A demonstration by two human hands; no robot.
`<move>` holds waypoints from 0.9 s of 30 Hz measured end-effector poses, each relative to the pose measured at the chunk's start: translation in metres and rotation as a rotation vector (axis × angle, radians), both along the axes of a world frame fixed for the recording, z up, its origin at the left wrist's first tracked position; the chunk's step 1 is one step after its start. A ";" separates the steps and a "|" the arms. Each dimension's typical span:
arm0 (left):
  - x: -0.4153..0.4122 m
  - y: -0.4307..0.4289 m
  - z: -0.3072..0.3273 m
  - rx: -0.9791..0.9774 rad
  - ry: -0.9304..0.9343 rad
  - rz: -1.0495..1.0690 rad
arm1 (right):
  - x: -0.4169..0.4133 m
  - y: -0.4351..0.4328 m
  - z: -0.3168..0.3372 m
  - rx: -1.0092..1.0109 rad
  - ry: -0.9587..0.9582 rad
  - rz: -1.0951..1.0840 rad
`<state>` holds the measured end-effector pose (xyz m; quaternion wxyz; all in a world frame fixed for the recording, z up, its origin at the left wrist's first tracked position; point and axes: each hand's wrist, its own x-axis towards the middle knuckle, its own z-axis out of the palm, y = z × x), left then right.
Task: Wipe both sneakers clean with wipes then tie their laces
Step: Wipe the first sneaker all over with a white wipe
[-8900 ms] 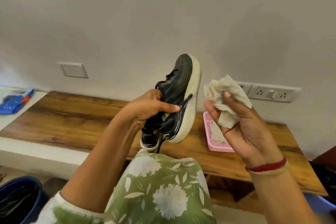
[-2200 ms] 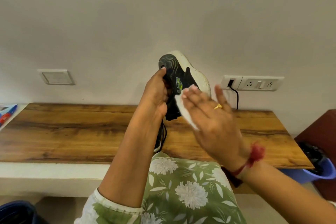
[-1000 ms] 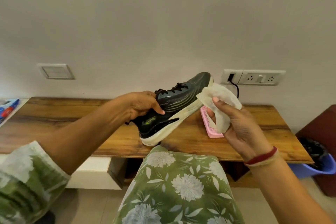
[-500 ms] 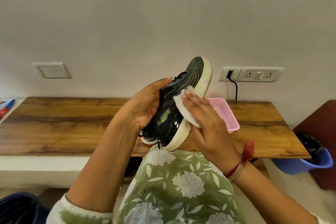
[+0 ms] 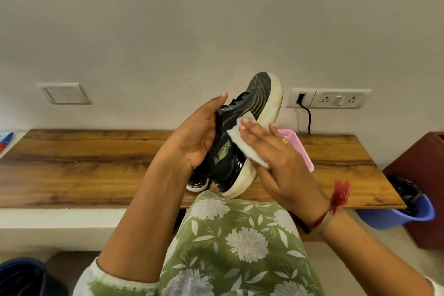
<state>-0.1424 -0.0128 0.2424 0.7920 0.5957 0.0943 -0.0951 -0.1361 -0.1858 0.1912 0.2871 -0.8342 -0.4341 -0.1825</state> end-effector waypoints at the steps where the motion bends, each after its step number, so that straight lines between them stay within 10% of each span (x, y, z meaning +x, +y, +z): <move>1: 0.001 0.001 0.000 0.013 -0.001 0.008 | -0.003 0.002 -0.003 -0.038 -0.023 0.031; 27: 0.000 -0.001 -0.007 0.175 -0.014 0.093 | 0.003 0.002 0.004 -0.157 -0.191 0.029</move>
